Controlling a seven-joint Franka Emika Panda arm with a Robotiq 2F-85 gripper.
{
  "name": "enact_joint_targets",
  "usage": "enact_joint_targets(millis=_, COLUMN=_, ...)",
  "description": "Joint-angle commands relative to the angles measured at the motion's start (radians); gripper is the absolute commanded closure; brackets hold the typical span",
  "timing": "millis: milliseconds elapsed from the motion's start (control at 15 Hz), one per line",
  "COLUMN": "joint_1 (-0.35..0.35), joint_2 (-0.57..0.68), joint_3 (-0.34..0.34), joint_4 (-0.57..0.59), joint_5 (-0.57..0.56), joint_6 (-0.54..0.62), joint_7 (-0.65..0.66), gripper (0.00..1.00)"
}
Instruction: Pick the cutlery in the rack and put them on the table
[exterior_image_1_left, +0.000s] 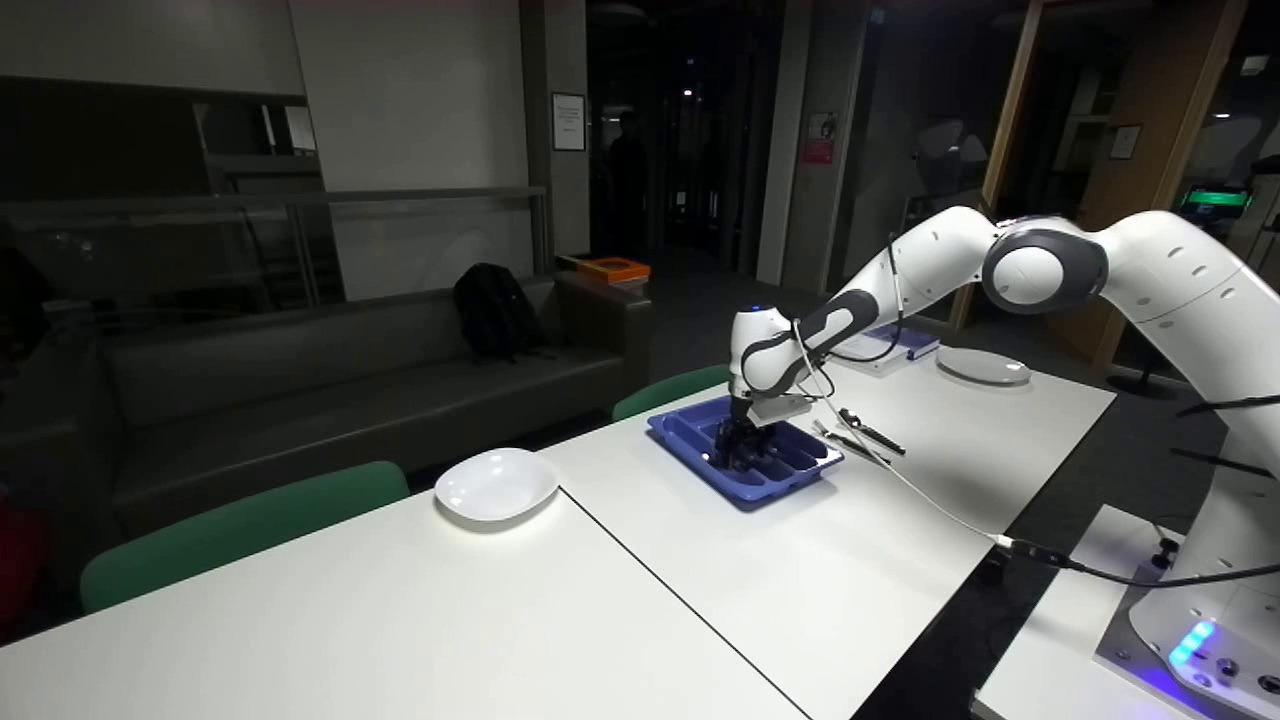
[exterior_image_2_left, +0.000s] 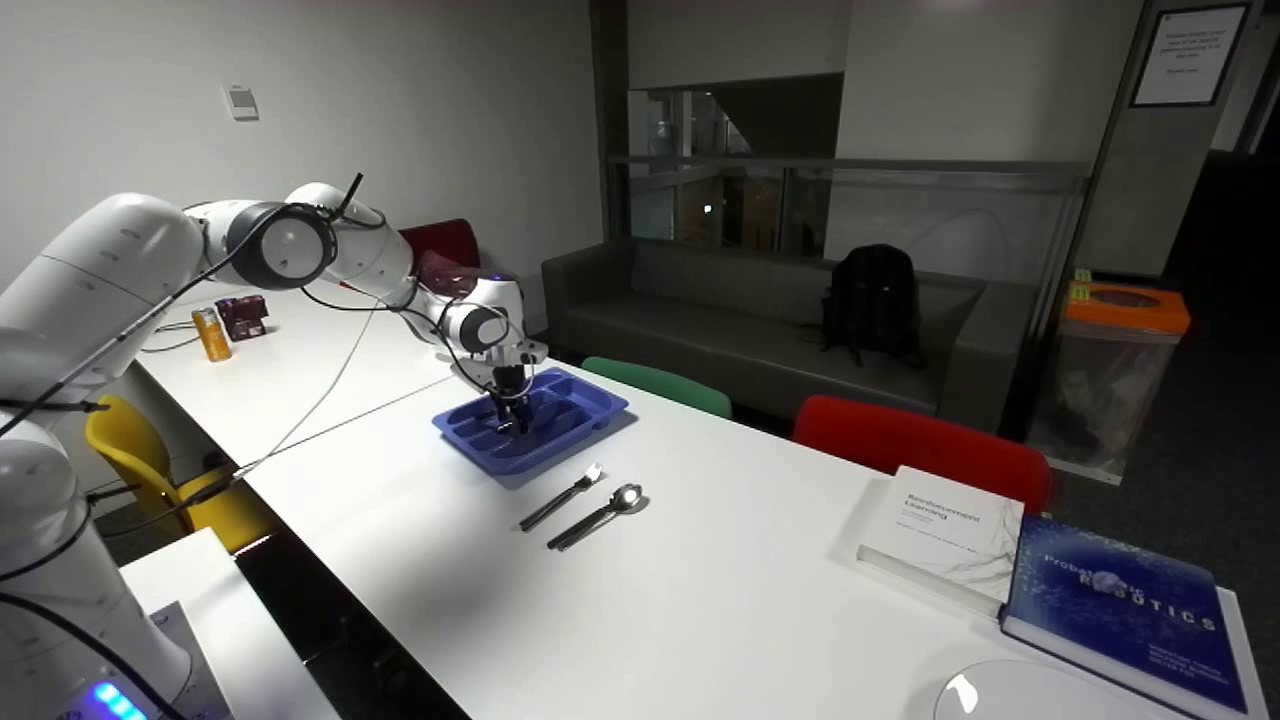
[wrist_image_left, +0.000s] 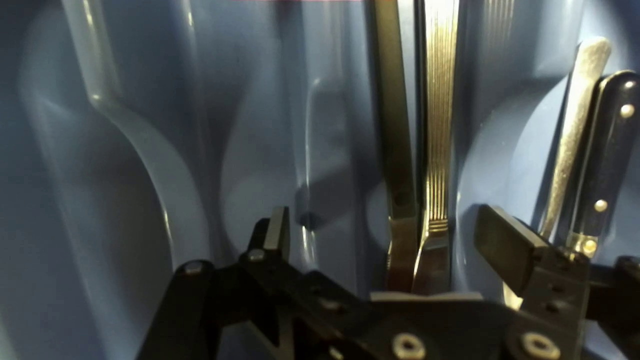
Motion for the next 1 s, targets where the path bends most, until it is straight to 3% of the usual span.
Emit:
enact_joint_targets(millis=0, joint_1=-0.007, joint_2=0.01, joint_3=0.003, joint_4=0.018, joint_5=-0.006, joint_6=0.013, joint_7=-0.001, gripper=0.0)
enact_joint_targets(millis=733, joint_1=0.003, joint_2=0.014, joint_3=0.009, joint_4=0.041, joint_5=-0.001, joint_6=-0.006, joint_7=0.01, gripper=0.02)
enact_joint_targets(millis=800, joint_1=0.001, joint_2=0.013, joint_3=0.011, joint_4=0.041, joint_5=0.001, joint_6=-0.007, joint_7=0.008, gripper=0.26)
enact_joint_targets(millis=933, joint_1=-0.001, joint_2=0.013, joint_3=0.013, joint_4=0.042, joint_5=0.004, joint_6=-0.007, joint_7=0.006, gripper=0.32)
